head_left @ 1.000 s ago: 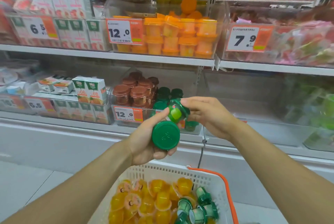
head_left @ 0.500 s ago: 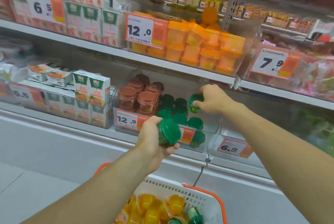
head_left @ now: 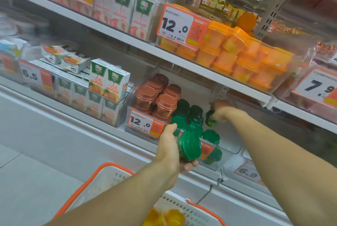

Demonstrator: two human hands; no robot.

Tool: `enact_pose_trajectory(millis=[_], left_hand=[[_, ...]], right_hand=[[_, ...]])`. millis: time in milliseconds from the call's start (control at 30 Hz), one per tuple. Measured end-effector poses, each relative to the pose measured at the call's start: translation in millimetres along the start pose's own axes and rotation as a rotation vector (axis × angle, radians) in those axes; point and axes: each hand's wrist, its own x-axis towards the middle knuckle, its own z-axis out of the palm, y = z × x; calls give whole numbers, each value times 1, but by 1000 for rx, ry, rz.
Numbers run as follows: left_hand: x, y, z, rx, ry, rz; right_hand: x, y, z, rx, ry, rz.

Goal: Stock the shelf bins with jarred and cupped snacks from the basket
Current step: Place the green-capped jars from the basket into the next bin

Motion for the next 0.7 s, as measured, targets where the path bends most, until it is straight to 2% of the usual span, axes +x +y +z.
enact_pose_trajectory(millis=[233, 467, 533, 600, 667, 700], left_hand=[[-3, 2, -3, -2, 47, 10], [-4, 6, -5, -6, 25, 33], [-5, 8, -3, -2, 18, 41], [-4, 9, -1, 7, 30, 55], [-2, 9, 0, 30, 48, 88], [-2, 9, 2, 42, 58, 108]], right_hand=[[2, -6, 23, -37, -109, -9], [-3, 1, 15, -16, -166, -53], [-13, 2, 9, 19, -108, -80], [-29, 2, 2, 121, 45, -131], [-56, -4, -4, 345, 168, -204], [-74, -8, -6, 535, 151, -237]])
